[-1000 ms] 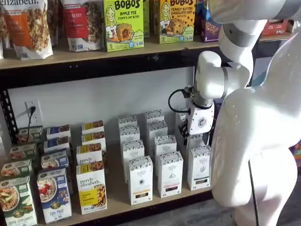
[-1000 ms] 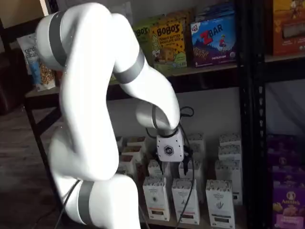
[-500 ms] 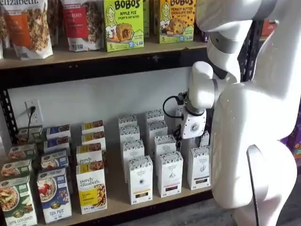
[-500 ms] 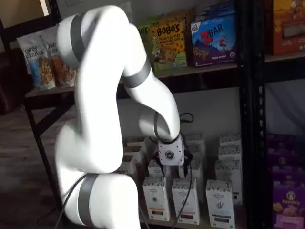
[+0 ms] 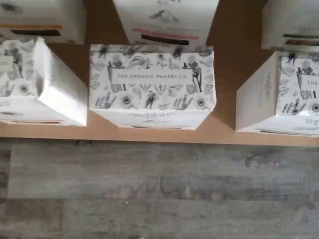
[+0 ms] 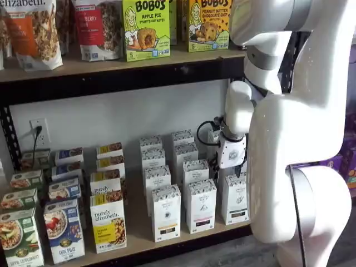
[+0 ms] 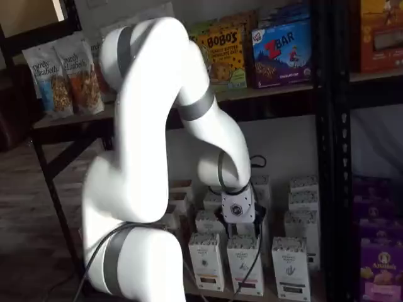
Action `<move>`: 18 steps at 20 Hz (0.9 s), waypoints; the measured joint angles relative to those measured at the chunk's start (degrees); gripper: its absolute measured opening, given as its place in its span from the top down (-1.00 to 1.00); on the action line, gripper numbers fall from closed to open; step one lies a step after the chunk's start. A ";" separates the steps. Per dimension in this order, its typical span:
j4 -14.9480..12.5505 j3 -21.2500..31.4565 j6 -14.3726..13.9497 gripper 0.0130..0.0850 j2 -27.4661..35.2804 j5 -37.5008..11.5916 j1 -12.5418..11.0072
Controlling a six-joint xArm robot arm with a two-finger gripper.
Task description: Pick up the white box with a green strip in the middle, on the bottom shelf, the sixth box from the left
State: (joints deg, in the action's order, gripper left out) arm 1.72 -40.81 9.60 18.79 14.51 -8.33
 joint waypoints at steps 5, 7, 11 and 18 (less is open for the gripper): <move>0.11 -4.40 2.14 -1.00 5.83 -0.97 -2.00; 0.45 -5.87 3.07 -1.00 7.55 -0.87 -2.55; -0.19 -9.65 4.03 -1.00 11.49 -0.26 -4.16; 0.89 -16.64 7.01 -1.00 17.40 0.04 -6.09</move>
State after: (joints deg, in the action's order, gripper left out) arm 2.62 -57.44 16.61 36.19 14.55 -14.42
